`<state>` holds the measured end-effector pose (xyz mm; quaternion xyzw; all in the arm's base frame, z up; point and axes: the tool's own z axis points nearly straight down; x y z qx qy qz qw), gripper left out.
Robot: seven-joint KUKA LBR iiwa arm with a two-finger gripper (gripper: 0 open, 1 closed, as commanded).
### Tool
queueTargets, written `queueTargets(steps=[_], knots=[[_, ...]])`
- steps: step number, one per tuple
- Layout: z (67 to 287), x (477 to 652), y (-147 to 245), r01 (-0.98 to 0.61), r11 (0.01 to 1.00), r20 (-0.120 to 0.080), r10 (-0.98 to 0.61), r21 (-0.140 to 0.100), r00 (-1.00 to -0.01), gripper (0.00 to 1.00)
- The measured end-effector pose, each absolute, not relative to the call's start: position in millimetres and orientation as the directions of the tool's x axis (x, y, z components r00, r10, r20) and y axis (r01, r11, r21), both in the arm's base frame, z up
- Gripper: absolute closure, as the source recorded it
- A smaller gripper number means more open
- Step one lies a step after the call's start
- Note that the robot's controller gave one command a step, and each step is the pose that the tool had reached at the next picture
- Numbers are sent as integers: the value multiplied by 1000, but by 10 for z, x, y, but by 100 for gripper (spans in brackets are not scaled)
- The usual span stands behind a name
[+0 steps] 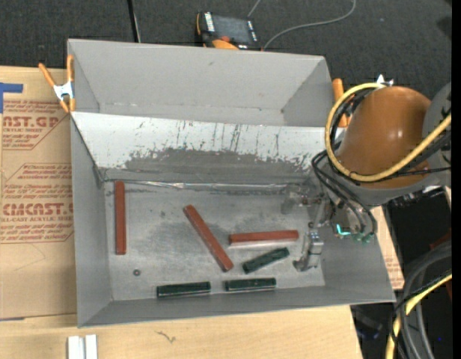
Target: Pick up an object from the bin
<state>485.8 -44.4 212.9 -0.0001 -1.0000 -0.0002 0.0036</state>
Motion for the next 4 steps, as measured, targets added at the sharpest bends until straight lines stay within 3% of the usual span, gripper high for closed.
queueTargets(steps=[1, 2, 3, 4], knots=[[714, 5370, -622, -95, 995, 6, -95, 1, -995, 0], [757, 5388, -619, -95, 995, -2, -95, 0, -995, 100], [1984, 5024, -853, -180, 984, -8, -180, -3, -984, 100], [1937, 5017, -845, -180, 984, -1, -180, 0, -984, 100]])
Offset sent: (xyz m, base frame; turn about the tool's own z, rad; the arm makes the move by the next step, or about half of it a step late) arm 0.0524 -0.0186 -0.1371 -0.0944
